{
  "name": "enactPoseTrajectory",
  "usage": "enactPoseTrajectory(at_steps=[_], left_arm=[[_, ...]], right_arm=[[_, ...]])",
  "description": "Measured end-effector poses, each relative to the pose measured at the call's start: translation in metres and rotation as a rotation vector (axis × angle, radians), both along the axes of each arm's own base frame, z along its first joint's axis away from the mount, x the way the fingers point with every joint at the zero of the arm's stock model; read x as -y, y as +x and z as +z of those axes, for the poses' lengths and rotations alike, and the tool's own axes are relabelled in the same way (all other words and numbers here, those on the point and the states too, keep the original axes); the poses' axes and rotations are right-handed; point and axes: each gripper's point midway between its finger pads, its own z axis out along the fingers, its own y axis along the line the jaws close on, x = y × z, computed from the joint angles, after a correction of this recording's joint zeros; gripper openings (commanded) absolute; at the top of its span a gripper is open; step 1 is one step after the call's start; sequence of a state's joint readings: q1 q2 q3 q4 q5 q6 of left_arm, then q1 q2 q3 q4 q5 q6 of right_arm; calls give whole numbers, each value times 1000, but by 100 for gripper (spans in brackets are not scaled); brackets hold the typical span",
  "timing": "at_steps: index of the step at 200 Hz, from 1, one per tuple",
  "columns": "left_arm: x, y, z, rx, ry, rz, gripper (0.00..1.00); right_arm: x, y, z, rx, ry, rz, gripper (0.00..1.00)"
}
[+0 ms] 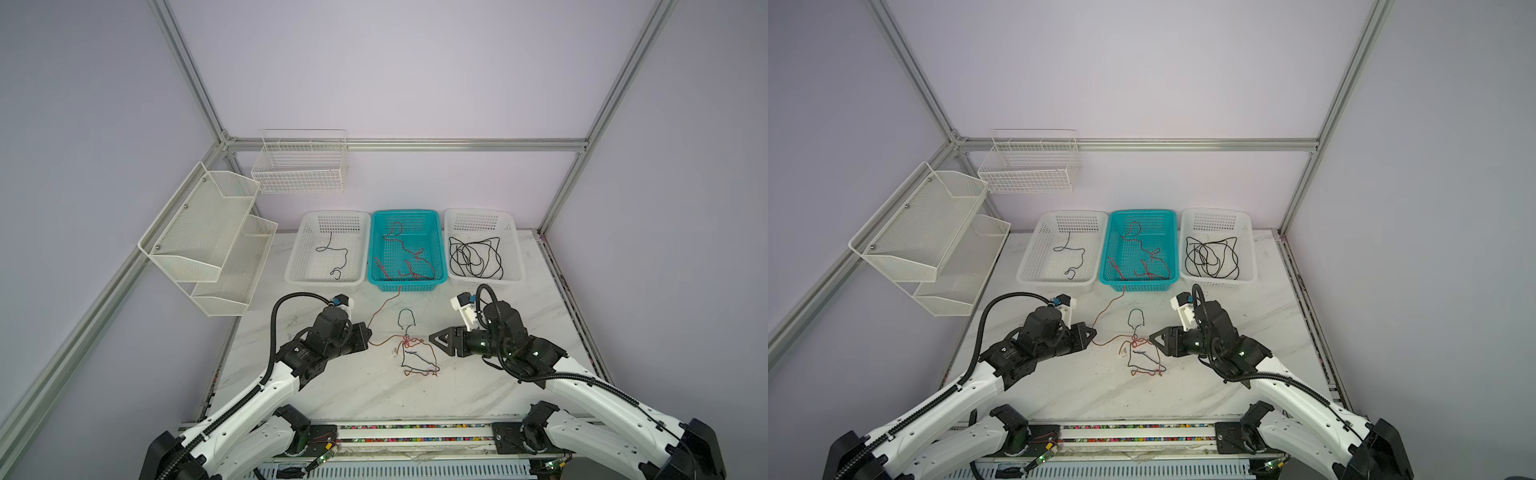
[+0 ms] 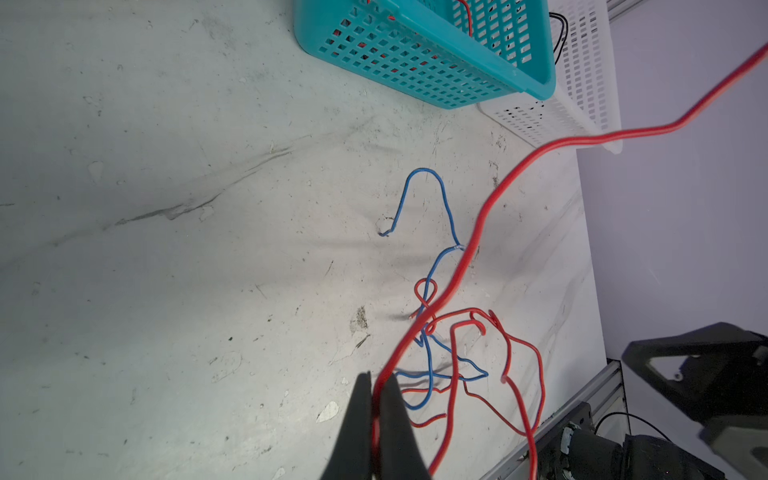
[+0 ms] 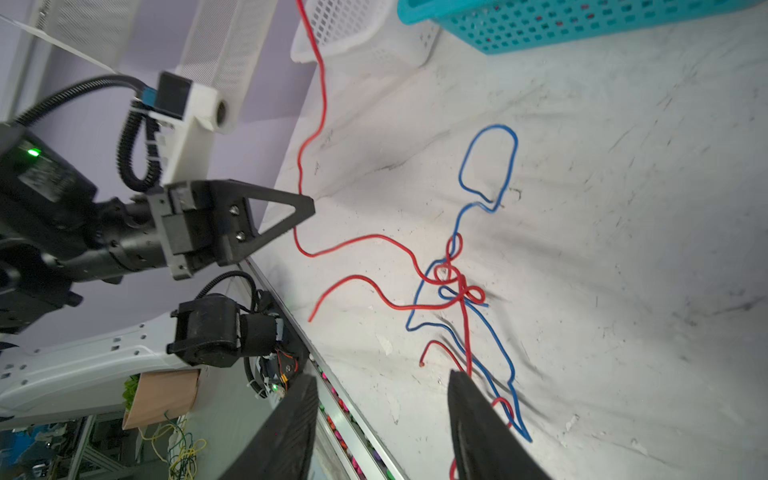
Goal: Untangle the cables
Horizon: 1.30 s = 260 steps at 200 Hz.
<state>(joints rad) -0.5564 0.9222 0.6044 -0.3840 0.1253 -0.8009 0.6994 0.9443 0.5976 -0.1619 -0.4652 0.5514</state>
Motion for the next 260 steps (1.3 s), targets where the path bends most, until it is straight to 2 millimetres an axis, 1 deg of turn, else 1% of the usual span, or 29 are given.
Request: enactPoseTrajectory(at_steps=[10, 24, 49, 58, 67, 71, 81, 93, 100, 121, 135, 156, 179, 203, 221, 235, 246, 260], left_arm=[[0, 0, 0, 1, 0, 1, 0], [-1, 0, 1, 5, -1, 3, 0], [-2, -1, 5, 16, -5, 6, 0], [-2, -1, 6, 19, -6, 6, 0], [-3, -1, 7, 22, -7, 8, 0], [-3, -2, 7, 22, -6, 9, 0], [-5, -3, 8, 23, -3, 12, 0], [-7, -3, 8, 23, 2, 19, 0], [-9, -4, 7, 21, 7, 24, 0], [-20, -5, 4, 9, 32, 48, 0], [-31, -6, 2, 0, 51, 75, 0], [-54, -5, 0, -19, 83, 132, 0], [-73, -1, 9, -21, 80, 174, 0], [-95, 4, 16, -18, 89, 228, 0], [-99, 4, 20, -24, 77, 226, 0], [-101, 5, 19, -31, 65, 224, 0], [-99, 5, 18, -44, 57, 211, 0], [-96, 5, 15, -59, 46, 189, 0]], right_arm=[[0, -3, -15, -22, -36, 0, 54], [-1, -4, -32, -41, -82, -3, 54], [-5, -3, -51, -52, -132, -9, 54], [-7, -3, -56, -54, -143, -7, 51], [-9, -3, -61, -55, -152, -8, 42], [-11, -3, -63, -54, -155, -5, 36], [-13, -4, -68, -58, -160, -2, 17], [-15, -5, -70, -60, -163, -2, 0], [-15, -5, -70, -55, -163, -7, 0], [-11, -3, -56, -11, -148, -34, 0], [-8, -2, -39, 23, -122, -49, 0], [-6, -3, -11, 63, -80, -54, 0], [-9, -12, 13, 82, -38, -16, 0], [-4, -17, 25, 88, -27, -11, 0], [-1, -24, 36, 95, -11, 4, 0], [1, -27, 50, 114, 13, 9, 0], [3, -30, 63, 136, 39, 10, 0], [7, -31, 74, 156, 54, 1, 0]])
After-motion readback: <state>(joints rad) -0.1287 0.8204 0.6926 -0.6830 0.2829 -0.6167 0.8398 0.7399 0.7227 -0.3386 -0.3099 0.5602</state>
